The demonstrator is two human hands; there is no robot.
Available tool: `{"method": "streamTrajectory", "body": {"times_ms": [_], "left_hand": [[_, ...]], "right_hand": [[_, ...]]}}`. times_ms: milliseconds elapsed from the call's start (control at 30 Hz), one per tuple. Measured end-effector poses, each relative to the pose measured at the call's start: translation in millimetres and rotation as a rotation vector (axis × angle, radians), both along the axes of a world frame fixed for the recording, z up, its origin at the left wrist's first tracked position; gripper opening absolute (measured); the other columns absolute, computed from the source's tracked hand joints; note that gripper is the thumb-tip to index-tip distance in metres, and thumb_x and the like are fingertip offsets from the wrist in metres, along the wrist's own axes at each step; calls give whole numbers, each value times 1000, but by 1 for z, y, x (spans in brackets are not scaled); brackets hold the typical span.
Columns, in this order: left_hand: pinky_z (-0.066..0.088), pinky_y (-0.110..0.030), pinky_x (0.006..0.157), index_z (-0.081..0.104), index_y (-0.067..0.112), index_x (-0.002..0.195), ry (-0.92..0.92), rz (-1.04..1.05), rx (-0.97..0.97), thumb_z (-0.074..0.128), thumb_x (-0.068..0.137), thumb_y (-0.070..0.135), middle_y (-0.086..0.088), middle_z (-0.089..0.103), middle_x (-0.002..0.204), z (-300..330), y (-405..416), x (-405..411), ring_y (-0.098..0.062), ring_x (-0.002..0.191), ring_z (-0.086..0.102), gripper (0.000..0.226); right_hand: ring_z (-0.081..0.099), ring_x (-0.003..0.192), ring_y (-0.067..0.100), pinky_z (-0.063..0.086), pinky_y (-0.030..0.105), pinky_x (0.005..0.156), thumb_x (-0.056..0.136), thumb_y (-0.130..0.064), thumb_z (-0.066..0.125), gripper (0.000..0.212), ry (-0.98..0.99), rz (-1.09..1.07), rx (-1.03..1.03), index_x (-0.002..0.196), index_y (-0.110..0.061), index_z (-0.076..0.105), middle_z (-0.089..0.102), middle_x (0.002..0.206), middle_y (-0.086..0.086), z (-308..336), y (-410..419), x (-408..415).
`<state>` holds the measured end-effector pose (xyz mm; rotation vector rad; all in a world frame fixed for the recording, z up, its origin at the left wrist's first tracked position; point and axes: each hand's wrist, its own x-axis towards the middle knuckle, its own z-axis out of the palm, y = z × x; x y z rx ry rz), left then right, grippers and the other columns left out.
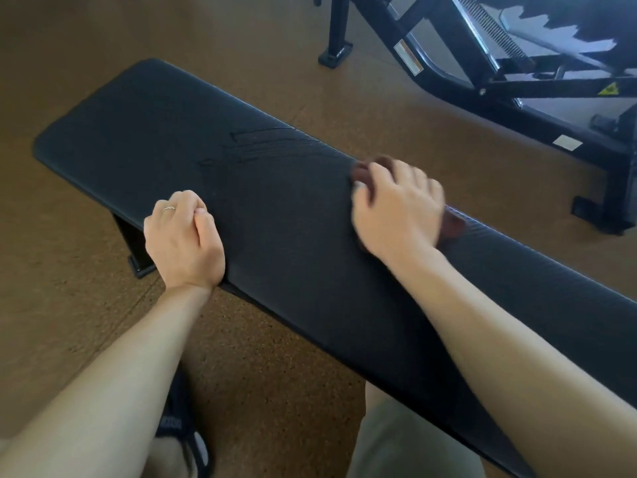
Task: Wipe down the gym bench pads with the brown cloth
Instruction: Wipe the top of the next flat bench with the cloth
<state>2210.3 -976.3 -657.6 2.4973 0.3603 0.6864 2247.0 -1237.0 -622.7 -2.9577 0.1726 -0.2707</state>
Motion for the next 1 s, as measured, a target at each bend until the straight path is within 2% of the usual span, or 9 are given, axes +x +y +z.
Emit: {"method": "streamTrajectory", "body": {"times_ms": [200,300,433,500,567,667,733,867,1000], "left_hand": [[33,-40,74,40,11,74,29,-21,16,33,85,12,-4,49,75,1,5,2,-24,75,40,13],[31,-39,71,40,12,74,23,-63,41,34,85,13,-1,48,74,0,7,1,-24,72,40,13],[29,-37,72,42,14,75,38,-128,45,33,88,18,3,47,76,0,13,1,-23,71,39,16],[30,-38,73,43,14,76,71,-175,62,32,89,21,3,48,77,3,14,1,-24,72,42,19],[36,-41,73,46,14,76,107,-264,99,31,93,24,3,50,76,8,21,4,-25,72,46,24],[46,-47,65,48,13,75,112,-514,141,29,99,27,1,50,70,19,48,18,-26,64,50,33],[46,-49,65,49,11,77,73,-613,191,30,101,26,-1,51,70,28,73,37,-27,62,49,34],[45,-48,69,53,10,87,65,-630,338,33,102,27,-6,56,81,37,110,81,-28,72,52,30],[43,-46,71,51,12,89,144,-659,397,34,101,32,-6,54,86,24,120,93,-30,78,51,27]], "right_hand": [[45,136,33,30,51,112,104,-47,36,44,40,227,-20,135,-28,60,53,148,4,0,99,59],[45,140,30,32,51,114,104,-48,37,46,6,229,17,141,-31,58,52,153,2,-3,79,28],[50,136,28,39,50,112,103,-47,42,42,-89,191,51,136,-31,63,58,147,-1,-7,44,-37],[52,134,28,41,48,108,101,-47,44,42,-100,65,52,134,-30,65,60,145,-1,-6,28,-28],[52,131,31,38,49,107,101,-48,42,43,-84,-178,63,132,-30,65,60,143,2,-2,26,-3],[51,131,34,35,52,110,100,-47,39,45,-35,-386,39,132,-27,65,60,143,5,-6,65,25],[50,132,34,35,52,110,98,-45,38,47,-30,-334,39,133,-26,64,60,143,4,-5,110,29],[48,137,30,36,52,115,98,-45,45,46,-22,-88,34,138,-29,61,58,147,0,0,198,5],[47,143,25,36,48,120,101,-47,49,44,-12,81,69,141,-33,60,55,153,-3,-2,211,-47]]}}
